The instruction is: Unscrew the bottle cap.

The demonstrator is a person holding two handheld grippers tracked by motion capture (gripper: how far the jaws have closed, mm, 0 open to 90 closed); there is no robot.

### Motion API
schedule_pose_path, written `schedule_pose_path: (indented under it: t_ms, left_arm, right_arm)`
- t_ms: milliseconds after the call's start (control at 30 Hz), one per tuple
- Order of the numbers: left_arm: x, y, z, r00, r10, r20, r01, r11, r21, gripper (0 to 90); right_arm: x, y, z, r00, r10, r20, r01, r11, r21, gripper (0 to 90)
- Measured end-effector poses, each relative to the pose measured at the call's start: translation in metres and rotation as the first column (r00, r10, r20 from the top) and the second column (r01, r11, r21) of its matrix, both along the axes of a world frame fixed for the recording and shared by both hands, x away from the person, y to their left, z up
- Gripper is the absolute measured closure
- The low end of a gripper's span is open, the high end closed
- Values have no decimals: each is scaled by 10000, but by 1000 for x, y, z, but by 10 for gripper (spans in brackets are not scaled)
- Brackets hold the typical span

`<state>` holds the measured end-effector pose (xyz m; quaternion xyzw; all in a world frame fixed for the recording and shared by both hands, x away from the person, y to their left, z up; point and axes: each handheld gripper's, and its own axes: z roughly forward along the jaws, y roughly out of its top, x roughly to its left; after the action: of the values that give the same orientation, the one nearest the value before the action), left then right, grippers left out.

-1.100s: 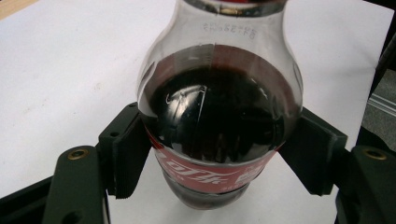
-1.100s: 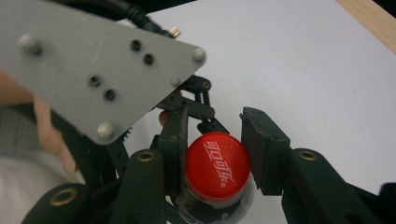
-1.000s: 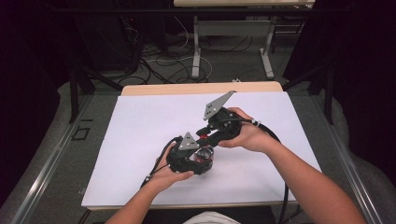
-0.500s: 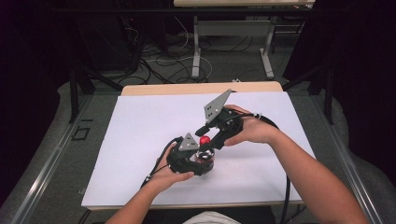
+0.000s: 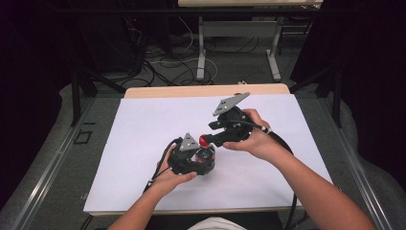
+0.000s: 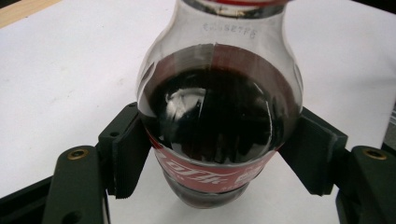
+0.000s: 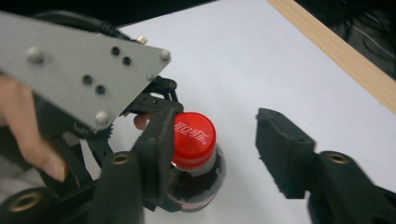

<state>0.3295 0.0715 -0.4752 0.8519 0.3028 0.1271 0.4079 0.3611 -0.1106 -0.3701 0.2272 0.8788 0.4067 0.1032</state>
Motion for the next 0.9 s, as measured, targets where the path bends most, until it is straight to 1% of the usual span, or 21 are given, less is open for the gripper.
schedule_pose_path:
  t_ms: [33,67,100,167,200,233,267,333,367,433,467,500,600,667,767,867,900]
  left_arm:
    - [1,0,0,10000,30,36,-30,10000,-23,301]
    - [1,0,-1,10000,53,48,-53,10000,-17,301]
    - [1,0,-1,9999,71,79,-71,10000,39,301]
    - [1,-1,-1,9999,114,68,-114,9999,-6,301]
    - [1,-1,-2,9999,120,89,-119,9999,-72,301]
    - [1,-1,-1,9999,110,107,-110,9999,19,301]
    - [0,-2,-1,9999,127,47,-127,9999,1,301]
    - [0,-2,-1,9999,132,28,-133,9999,61,301]
    - [-1,-3,-1,9999,146,14,-146,9999,36,301]
    - [0,-2,-1,9999,143,56,-144,9999,70,301]
    - [0,-2,-1,9998,151,143,-151,9999,3,301]
    - [0,-1,-1,9997,156,165,-157,9999,22,301]
    - [0,-1,-1,9998,152,133,-153,9999,72,301]
    - [1,-1,-1,9998,156,144,-158,9998,140,302]
    - [1,-1,-1,9999,114,87,-115,9997,194,302]
    - [1,-1,-1,10000,82,41,-83,9998,190,302]
    - [1,-1,-1,10000,67,33,-68,9998,211,302]
  right_arm:
    - [-1,1,-1,9994,-335,-121,336,9994,100,492]
    - [-2,3,-2,9984,-551,-99,552,9983,183,503]
    - [-3,4,-3,9966,-803,-168,807,9964,259,516]
    - [-4,7,-4,9945,-1038,-169,1044,9937,408,519]
    - [-6,11,-5,9918,-1248,-258,1260,9908,485,527]
    - [-6,11,-5,9918,-1248,-258,1260,9908,485,527]
    - [-6,13,-6,9913,-1277,-332,1294,9901,537,529]
    - [-8,17,-6,9900,-1404,-133,1409,9891,422,537]
    - [-9,20,-6,9893,-1449,-143,1453,9888,353,541]
    - [-12,25,-8,9892,-1463,-60,1465,9888,286,578]
    - [-13,27,-8,9887,-1496,41,1495,9886,179,596]
    - [-14,29,-9,9880,-1538,102,1538,9881,43,597]
    - [-14,32,-12,9869,-1612,26,1613,9869,-88,604]
    - [-13,33,-12,9861,-1660,57,1660,9860,-158,624]
    - [-12,32,-13,9863,-1647,-4,1647,9862,-173,629]
    - [-10,31,-12,9892,-1457,-142,1454,9892,-175,631]
    - [-8,30,-12,9915,-1297,-134,1294,9914,-207,632]
